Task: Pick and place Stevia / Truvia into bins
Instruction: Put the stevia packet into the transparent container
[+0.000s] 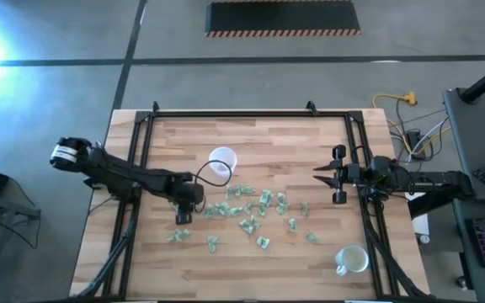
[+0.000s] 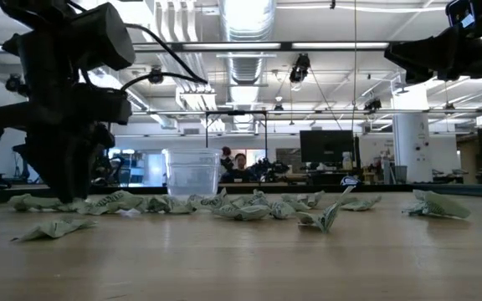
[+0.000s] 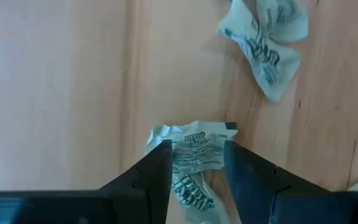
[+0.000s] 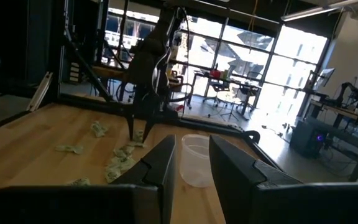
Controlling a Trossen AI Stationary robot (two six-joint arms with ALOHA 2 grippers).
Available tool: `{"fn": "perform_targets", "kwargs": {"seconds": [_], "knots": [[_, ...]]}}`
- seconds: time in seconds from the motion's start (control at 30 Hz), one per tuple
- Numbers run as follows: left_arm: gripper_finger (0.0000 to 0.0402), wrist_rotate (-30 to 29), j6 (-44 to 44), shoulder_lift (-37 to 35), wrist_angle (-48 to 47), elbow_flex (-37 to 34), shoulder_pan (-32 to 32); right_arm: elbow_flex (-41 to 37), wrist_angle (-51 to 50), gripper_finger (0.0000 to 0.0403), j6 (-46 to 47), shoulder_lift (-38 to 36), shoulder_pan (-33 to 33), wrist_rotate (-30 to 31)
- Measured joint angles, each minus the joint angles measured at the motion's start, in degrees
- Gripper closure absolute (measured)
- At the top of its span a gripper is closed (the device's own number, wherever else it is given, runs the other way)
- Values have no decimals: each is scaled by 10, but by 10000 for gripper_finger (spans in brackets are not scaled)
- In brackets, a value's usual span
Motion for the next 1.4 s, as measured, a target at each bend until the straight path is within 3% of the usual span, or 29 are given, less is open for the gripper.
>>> {"fn": "perform_targets", "kwargs": {"seconds": [0.37, 0.63, 0.77, 1.0, 1.07, 1.2, 1.4], "knots": [[391, -2, 20, 3, 9, 2, -4, 0, 0, 316, 0, 0, 0, 1], [396, -53, 48, -47, 29, 24, -19, 0, 0, 316, 0, 0, 0, 2], [397, -123, 101, -66, 86, 22, -18, 0, 0, 316, 0, 0, 0, 3], [397, -330, 210, -85, 177, 22, -13, 0, 0, 316, 1, 0, 0, 3], [398, -362, 243, -85, 209, 22, -2, 0, 0, 316, 1, 0, 0, 3], [398, -350, 279, -79, 255, 21, 39, 0, 0, 316, 1, 0, 0, 3], [398, -282, 287, -58, 262, 21, 120, 0, 0, 316, 3, 0, 0, 3]]}}
